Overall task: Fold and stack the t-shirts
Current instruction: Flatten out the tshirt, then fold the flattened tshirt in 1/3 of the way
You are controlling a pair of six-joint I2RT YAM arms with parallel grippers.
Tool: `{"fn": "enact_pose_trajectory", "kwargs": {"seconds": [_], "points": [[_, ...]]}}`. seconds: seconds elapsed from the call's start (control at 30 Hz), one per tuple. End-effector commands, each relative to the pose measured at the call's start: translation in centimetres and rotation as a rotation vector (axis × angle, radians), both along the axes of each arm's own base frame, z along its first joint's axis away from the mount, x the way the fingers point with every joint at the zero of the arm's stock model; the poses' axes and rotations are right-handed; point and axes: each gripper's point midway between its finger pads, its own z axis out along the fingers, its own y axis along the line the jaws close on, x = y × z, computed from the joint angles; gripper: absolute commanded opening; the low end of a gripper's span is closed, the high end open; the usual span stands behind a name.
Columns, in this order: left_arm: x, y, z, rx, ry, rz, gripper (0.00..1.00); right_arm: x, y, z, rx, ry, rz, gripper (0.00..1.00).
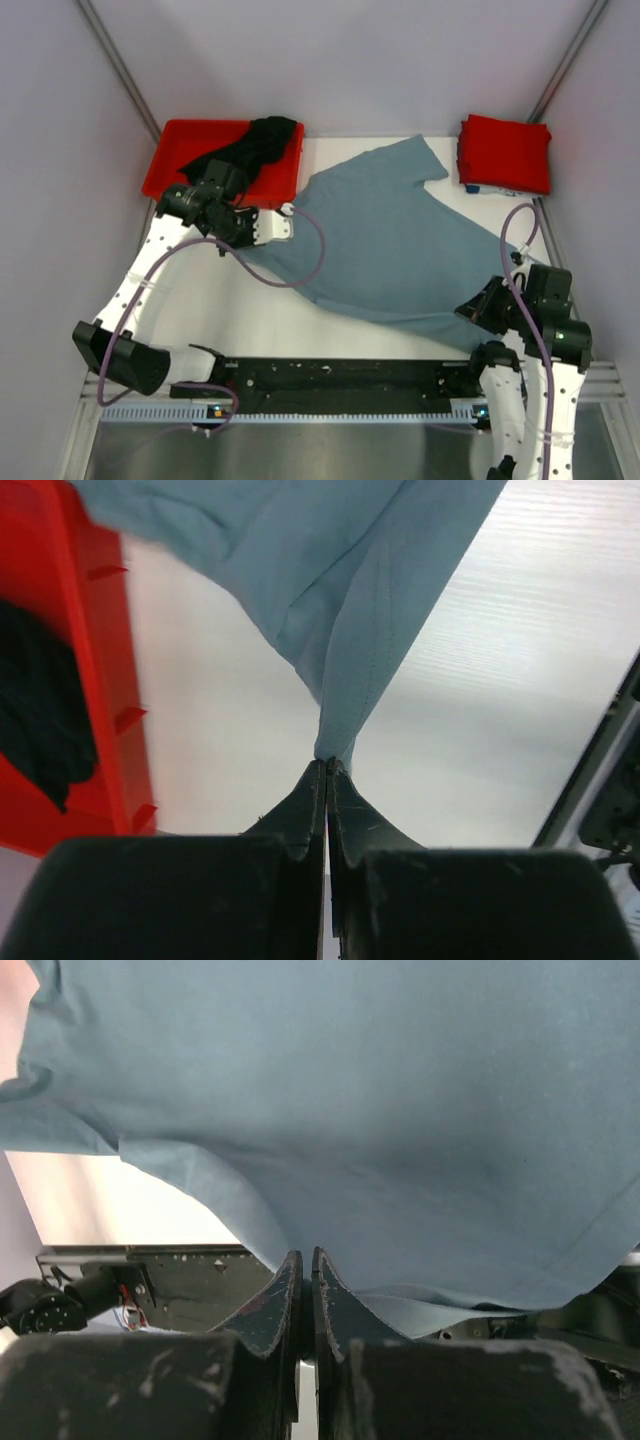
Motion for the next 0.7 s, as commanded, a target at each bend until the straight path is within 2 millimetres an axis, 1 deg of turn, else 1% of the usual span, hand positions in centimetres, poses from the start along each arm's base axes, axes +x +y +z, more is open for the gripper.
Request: {"fn": "enact_pose_trajectory", "kwargs": {"seconds": [0.0,0.07,0.1,0.13,0.2,0.27,0.3,0.4,0.5,0.57,0.63,0.67], "points": [[-7.5,2.5,-2.2,0.063,0.217,0.022,0.00,-2.4,0.7,-0.9,0.016,0.097,0.044,0.00],[-8.0,3.1,-2.7,0.090,0.228,0.035,0.00,-2.6,0.8,-1.3,0.022,0.118,0.045,0.00],[-7.6,3.2,-2.6,0.097,0.216,0.038,0.00,-2.6,0.7,-1.3,0.020,0.122,0.038,0.00],[-6.8,3.2,-2.5,0.096,0.184,0.046,0.00,-2.5,0.5,-1.3,0.008,0.120,0.028,0.00],[-4.0,2.2,-1.7,0.063,0.092,0.056,0.00,-1.8,-0.4,-1.5,-0.023,0.119,-0.030,0.00],[0.0,0.3,-0.5,-0.006,-0.023,0.064,0.00,-0.9,-1.2,-2.0,-0.037,0.116,-0.097,0.00],[2.2,-0.9,0.2,-0.040,-0.085,0.064,0.00,-0.5,-1.5,-2.6,-0.031,0.124,-0.137,0.00],[7.4,-5.2,2.0,-0.120,-0.215,0.027,0.00,0.9,-1.4,-4.1,0.052,0.135,-0.255,0.00],[11.1,-10.0,3.3,-0.195,-0.299,-0.032,0.00,1.9,-2.8,-5.1,0.049,0.147,-0.402,0.00],[12.9,-13.4,4.1,-0.245,-0.352,-0.077,0.00,2.2,-4.3,-5.4,0.014,0.151,-0.514,0.00],[15.0,-16.0,4.9,-0.291,-0.415,-0.089,0.00,2.5,-5.9,-5.6,-0.017,0.150,-0.629,0.00],[16.0,-17.4,5.9,-0.322,-0.455,-0.099,0.00,2.5,-6.8,-5.7,-0.038,0.149,-0.688,0.00]]}}
